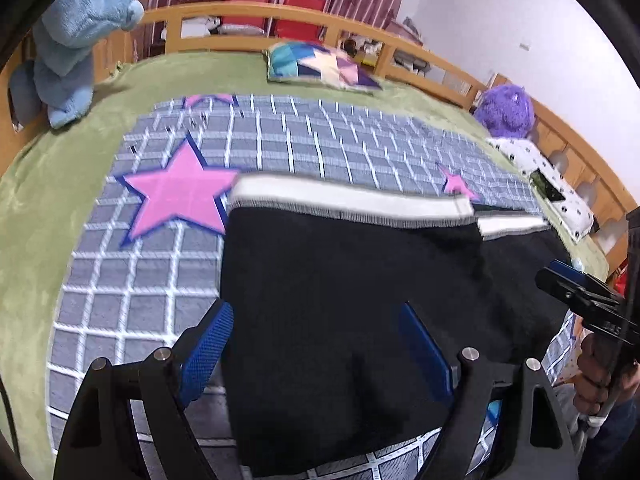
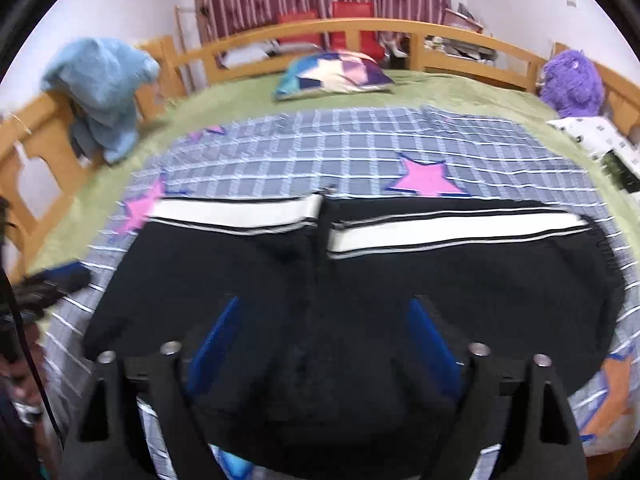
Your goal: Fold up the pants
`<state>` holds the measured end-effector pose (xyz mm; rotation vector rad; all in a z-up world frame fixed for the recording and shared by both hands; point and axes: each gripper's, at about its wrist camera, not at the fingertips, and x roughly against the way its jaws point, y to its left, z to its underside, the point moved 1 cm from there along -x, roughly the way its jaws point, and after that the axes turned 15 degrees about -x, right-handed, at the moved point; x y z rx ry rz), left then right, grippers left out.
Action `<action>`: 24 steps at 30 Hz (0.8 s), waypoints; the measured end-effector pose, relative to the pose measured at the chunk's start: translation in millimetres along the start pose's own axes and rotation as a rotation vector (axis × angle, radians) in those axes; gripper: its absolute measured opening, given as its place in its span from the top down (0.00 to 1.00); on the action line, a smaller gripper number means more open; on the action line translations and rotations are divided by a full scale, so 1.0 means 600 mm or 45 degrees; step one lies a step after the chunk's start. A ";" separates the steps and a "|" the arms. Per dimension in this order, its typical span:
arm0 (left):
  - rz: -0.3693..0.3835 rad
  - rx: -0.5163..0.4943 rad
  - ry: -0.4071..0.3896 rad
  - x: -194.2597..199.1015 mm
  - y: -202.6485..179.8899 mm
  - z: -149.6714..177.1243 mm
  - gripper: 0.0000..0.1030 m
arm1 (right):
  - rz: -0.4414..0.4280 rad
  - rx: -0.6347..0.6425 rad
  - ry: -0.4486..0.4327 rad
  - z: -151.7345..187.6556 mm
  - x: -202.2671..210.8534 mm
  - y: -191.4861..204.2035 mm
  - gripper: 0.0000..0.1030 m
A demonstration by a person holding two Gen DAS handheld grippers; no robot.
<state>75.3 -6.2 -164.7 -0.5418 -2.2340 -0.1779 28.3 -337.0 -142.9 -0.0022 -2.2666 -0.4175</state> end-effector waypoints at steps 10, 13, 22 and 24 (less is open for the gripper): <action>-0.097 -0.134 0.094 -0.037 -0.026 0.077 0.18 | 0.072 -0.004 0.094 0.101 -0.102 -0.016 0.14; -0.073 -0.054 0.093 -0.031 -0.008 0.079 0.18 | 0.077 -0.044 0.103 0.094 -0.106 -0.017 0.14; -0.077 -0.003 0.054 -0.017 0.021 0.068 0.20 | 0.057 -0.054 0.108 0.079 -0.080 -0.020 0.28; -0.072 0.004 0.054 -0.017 0.032 0.050 0.20 | 0.023 -0.073 0.087 0.055 -0.051 -0.036 0.29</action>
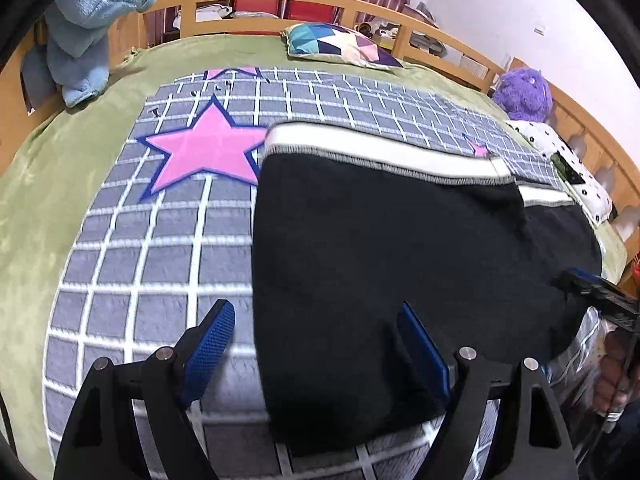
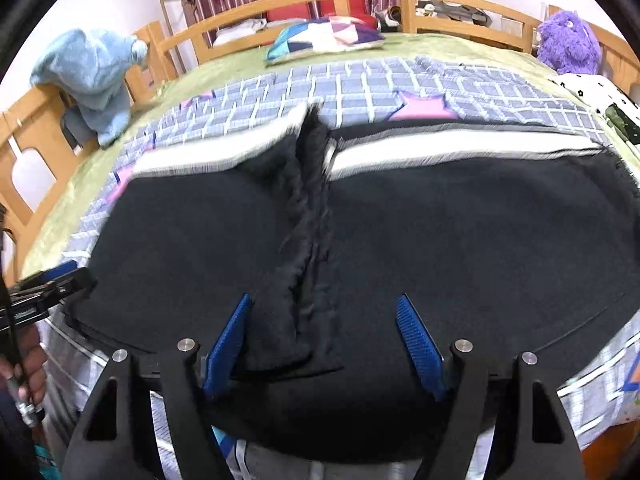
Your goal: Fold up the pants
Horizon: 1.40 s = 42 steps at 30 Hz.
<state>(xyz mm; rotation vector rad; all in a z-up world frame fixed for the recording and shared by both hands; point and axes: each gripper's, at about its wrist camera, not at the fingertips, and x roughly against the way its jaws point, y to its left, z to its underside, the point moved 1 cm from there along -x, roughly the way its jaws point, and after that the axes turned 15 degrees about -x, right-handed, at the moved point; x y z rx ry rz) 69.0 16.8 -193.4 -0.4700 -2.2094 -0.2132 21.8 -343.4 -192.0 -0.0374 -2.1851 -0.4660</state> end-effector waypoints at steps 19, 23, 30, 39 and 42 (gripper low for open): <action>-0.079 0.078 0.086 -0.100 0.059 -0.039 0.19 | 0.355 -0.441 -0.029 -0.082 0.027 -0.374 0.20; -0.070 0.080 0.080 -0.098 0.060 -0.038 0.19 | 0.209 -0.541 -0.111 -0.080 0.032 -0.402 0.14; -0.060 0.105 0.090 -0.095 0.062 -0.041 0.20 | 0.246 -0.493 -0.069 -0.097 0.009 -0.403 0.08; 0.110 0.145 0.054 -0.094 0.084 -0.052 0.41 | 0.057 -0.645 -0.138 -0.119 0.013 -0.448 0.32; 0.190 0.155 0.042 -0.106 0.090 -0.060 0.60 | -0.039 -0.696 -0.154 -0.129 0.002 -0.460 0.43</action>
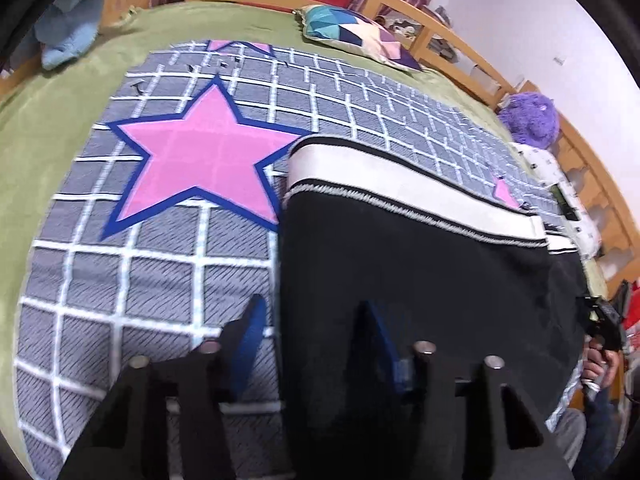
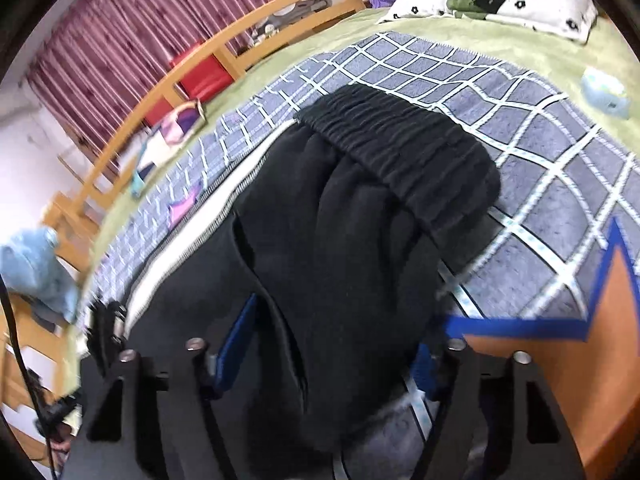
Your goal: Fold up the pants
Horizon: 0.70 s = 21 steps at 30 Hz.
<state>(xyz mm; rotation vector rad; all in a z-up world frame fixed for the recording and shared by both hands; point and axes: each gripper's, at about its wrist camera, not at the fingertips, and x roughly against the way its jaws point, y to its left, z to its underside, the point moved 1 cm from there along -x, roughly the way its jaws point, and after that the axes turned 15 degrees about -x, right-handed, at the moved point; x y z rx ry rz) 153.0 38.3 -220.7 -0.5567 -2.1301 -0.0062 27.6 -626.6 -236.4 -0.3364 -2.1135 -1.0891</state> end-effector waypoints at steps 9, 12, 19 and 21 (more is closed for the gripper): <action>0.159 0.089 0.027 -0.049 0.006 -0.036 0.66 | -0.103 -0.137 0.025 -0.028 -0.034 -0.002 0.58; 0.172 0.096 0.001 -0.032 -0.001 -0.047 0.88 | -0.033 -0.102 -0.002 -0.028 -0.018 0.022 0.78; 0.201 0.029 -0.142 0.059 -0.040 -0.105 0.88 | -0.068 0.102 -0.188 -0.014 0.078 0.161 0.84; 0.214 0.011 -0.170 0.080 -0.039 -0.119 0.88 | -0.088 0.158 -0.226 -0.007 0.099 0.206 0.84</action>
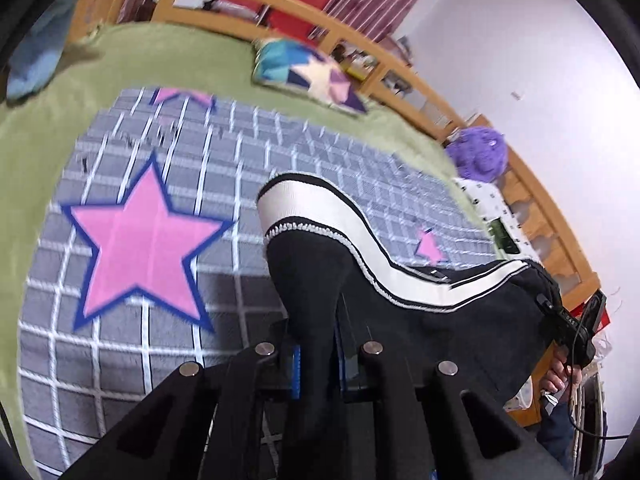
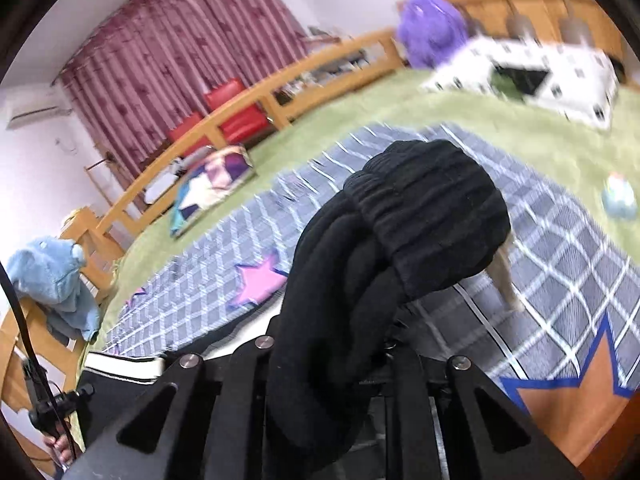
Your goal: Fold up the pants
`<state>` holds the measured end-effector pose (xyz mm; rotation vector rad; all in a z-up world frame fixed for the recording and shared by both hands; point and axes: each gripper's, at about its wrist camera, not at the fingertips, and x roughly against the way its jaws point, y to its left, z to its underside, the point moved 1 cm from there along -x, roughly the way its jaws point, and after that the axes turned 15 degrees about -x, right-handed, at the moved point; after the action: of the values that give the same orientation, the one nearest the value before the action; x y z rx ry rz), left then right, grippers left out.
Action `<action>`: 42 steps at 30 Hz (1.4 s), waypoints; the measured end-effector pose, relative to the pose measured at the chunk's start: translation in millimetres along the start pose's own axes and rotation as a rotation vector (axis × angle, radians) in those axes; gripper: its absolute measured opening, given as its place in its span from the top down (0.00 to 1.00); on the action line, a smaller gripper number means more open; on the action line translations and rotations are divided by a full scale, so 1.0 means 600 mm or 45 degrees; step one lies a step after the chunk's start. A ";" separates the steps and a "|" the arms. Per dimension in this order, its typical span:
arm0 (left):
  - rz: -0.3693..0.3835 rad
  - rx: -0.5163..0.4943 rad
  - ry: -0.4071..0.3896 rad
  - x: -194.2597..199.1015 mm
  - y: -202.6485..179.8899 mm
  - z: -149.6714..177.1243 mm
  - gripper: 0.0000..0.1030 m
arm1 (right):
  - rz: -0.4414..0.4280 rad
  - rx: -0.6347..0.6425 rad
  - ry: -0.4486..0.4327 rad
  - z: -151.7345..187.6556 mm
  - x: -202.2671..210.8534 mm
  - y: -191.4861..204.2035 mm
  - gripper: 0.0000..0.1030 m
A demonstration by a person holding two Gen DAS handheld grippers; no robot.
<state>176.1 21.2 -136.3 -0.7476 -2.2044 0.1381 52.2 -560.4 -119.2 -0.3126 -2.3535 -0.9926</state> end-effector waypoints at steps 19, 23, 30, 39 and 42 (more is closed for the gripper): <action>-0.527 0.097 0.168 0.048 0.209 0.053 0.75 | -0.008 0.015 0.382 0.116 -0.176 0.080 0.80; -0.580 0.148 0.227 0.061 0.234 0.084 0.70 | 0.008 -0.023 0.542 0.138 -0.181 0.043 0.76; -0.624 -0.025 0.166 0.118 0.170 0.113 0.47 | 0.259 0.222 0.417 0.148 -0.084 0.075 0.61; -0.717 -0.208 0.121 0.081 0.096 0.145 0.37 | -0.034 0.270 0.337 0.221 -0.084 0.166 0.46; -0.740 -0.233 0.190 0.057 0.099 0.191 0.35 | 0.069 0.356 0.446 0.298 -0.160 0.160 0.46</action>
<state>104.0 104.4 -212.0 -0.1778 -2.2149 -0.4014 97.2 -365.2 -220.3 -0.0841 -2.1129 -0.6227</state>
